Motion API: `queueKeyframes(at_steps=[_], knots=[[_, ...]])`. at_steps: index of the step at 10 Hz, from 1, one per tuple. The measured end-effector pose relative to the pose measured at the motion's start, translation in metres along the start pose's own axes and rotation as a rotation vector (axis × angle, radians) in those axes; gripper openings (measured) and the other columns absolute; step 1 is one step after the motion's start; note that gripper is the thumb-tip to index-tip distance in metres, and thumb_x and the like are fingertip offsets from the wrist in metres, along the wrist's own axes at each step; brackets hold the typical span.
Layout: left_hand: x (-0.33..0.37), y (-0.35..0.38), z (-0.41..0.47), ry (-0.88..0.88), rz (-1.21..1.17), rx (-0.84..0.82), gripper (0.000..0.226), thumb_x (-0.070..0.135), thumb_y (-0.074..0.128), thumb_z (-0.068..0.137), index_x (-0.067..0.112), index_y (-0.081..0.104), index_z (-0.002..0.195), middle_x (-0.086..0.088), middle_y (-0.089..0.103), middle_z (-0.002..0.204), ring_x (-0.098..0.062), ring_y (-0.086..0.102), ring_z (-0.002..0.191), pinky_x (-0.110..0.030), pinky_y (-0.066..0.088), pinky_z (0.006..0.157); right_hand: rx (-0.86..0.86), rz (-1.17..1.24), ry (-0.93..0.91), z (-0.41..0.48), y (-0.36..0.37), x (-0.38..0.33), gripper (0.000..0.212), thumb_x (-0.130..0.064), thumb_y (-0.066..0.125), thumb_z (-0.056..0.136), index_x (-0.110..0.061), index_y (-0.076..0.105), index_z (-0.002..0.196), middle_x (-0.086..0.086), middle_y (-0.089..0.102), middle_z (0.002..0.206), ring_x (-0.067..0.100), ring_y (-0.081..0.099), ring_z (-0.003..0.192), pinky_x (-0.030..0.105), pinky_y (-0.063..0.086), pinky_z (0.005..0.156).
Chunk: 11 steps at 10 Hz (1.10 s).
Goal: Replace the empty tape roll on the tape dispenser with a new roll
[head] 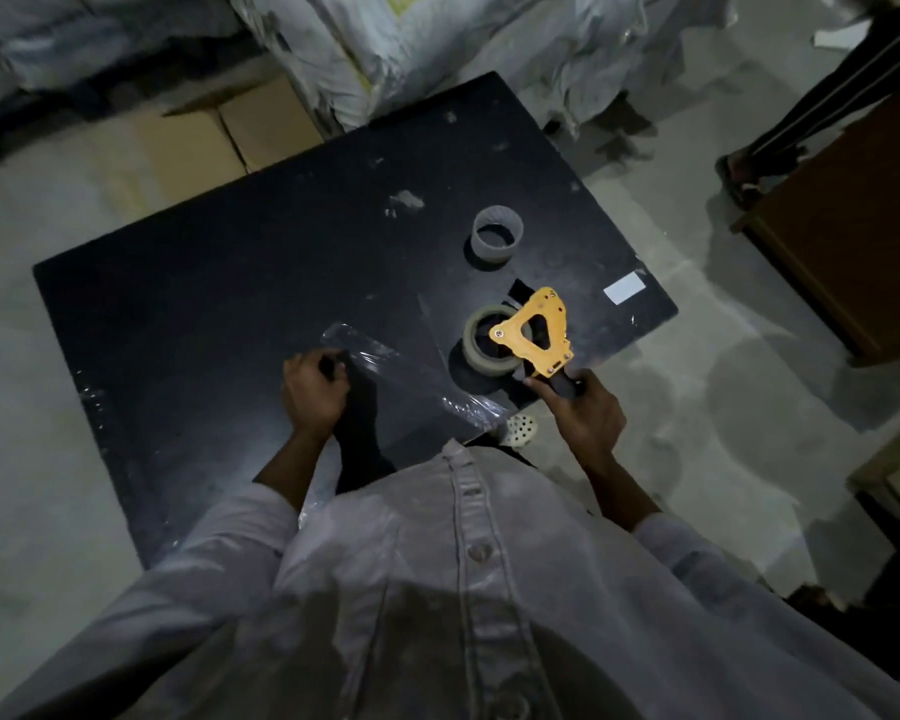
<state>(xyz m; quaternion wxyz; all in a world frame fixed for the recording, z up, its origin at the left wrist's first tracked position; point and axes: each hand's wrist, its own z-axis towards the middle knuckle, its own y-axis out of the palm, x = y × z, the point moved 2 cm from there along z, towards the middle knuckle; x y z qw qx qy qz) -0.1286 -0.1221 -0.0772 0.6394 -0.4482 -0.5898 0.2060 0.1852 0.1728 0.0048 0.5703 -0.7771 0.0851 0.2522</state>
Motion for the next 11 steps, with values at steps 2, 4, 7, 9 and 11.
queueKeyframes(at_steps=[2,4,7,9,11], knots=[[0.007,-0.001,0.036,-0.055,-0.125,0.023,0.034,0.024,0.088,0.092,0.013,0.081,0.123,-0.013,0.082,0.112,-0.038,0.078,0.107,-0.045,0.063,0.1,-0.082,0.007,-0.07,0.009,0.022,-0.019,0.083,-0.094,0.076,0.073,-0.026,0.069,0.122,0.005,0.08,0.119,0.034,0.074,0.118,0.046,0.059,0.095],[-0.001,0.016,0.05,-0.095,0.035,0.045,0.032,0.037,0.077,0.09,0.027,0.08,0.12,-0.012,0.08,0.111,-0.039,0.074,0.107,-0.046,0.062,0.097,-0.028,-0.001,-0.269,0.019,0.029,-0.019,0.068,-0.07,0.085,0.086,-0.015,0.074,0.124,0.009,0.077,0.121,0.035,0.072,0.115,0.054,0.058,0.091],[0.024,-0.006,0.019,-0.005,0.049,0.077,0.033,0.012,0.078,0.092,0.012,0.078,0.125,-0.026,0.069,0.122,-0.051,0.061,0.116,-0.056,0.055,0.099,-0.112,0.001,-0.396,0.036,0.063,-0.037,0.073,-0.076,0.069,0.092,-0.014,0.076,0.129,0.013,0.079,0.115,0.035,0.071,0.109,0.046,0.058,0.089],[0.037,-0.004,0.001,0.148,0.037,0.039,0.039,0.005,0.077,0.09,0.011,0.074,0.129,-0.022,0.067,0.119,-0.048,0.058,0.115,-0.055,0.055,0.093,-0.192,-0.109,-0.413,0.028,0.062,-0.07,0.069,-0.082,0.064,0.093,-0.023,0.076,0.128,0.006,0.079,0.117,0.035,0.071,0.117,0.054,0.057,0.097],[0.044,0.008,-0.015,0.238,0.002,0.059,0.037,0.008,0.077,0.094,0.013,0.073,0.131,-0.018,0.067,0.134,-0.045,0.058,0.116,-0.053,0.054,0.094,-0.19,-0.101,-0.343,0.023,0.056,-0.071,0.087,-0.073,0.081,0.087,-0.026,0.052,0.155,0.009,0.061,0.154,0.036,0.052,0.146,0.061,0.043,0.113]])
